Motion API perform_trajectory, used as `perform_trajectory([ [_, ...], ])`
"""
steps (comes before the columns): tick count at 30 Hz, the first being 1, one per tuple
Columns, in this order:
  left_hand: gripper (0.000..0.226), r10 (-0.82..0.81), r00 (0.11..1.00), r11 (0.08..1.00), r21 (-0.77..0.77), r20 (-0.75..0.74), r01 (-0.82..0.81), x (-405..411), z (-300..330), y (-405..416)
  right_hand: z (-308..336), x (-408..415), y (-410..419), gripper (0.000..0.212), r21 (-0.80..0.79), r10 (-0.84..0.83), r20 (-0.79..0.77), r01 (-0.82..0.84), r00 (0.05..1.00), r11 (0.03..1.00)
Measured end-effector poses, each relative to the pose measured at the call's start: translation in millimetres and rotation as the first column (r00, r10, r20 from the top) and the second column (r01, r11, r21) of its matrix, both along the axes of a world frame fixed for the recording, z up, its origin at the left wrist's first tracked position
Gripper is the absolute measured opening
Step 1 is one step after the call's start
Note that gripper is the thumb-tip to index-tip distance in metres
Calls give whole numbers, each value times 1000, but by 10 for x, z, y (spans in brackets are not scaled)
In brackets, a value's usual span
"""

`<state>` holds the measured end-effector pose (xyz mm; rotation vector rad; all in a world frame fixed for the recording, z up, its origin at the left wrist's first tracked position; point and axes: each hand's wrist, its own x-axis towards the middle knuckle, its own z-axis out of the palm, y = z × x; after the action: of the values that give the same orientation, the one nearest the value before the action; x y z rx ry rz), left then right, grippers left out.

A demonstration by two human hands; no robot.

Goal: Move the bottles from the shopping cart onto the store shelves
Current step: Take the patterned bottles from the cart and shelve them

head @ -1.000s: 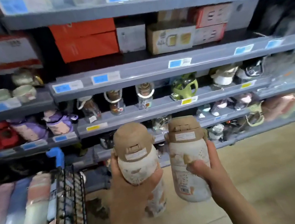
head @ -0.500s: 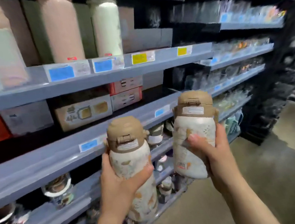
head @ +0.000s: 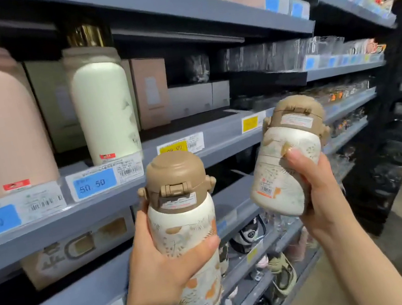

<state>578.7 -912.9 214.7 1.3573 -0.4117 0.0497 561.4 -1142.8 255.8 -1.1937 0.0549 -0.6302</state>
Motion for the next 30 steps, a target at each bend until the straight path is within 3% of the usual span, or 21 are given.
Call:
perform_trajectory([
  [7,84,212,973,971,-129,86,-200,152,169,-397,400,1035,-254,115,28,257,220,-269,941,963],
  [10,89,333,936,937,-149,114,-315,203,216,-632,597,1375,-393,110,-9,351,285,-363,892,932],
  [12,88,437,894,894,-156,102,-420,221,237,-789,685,1615,-500,96,-38,394,300,-402,869,915],
  [15,100,549,829,833,-159,112,-530,198,228,-1007,752,1915,-612,81,-158,419,256,-390,871,907],
  [22,101,747,659,663,-161,87,-731,64,198,-1274,818,2298,-953,87,-458,431,53,-361,901,812],
  [24,91,752,653,659,-142,92,-738,47,215,-1281,835,2351,-1010,86,-507,415,-8,-361,910,782],
  [30,89,743,663,669,-103,91,-736,-5,290,-1254,854,2375,-1057,80,-544,404,-132,-407,905,734],
])
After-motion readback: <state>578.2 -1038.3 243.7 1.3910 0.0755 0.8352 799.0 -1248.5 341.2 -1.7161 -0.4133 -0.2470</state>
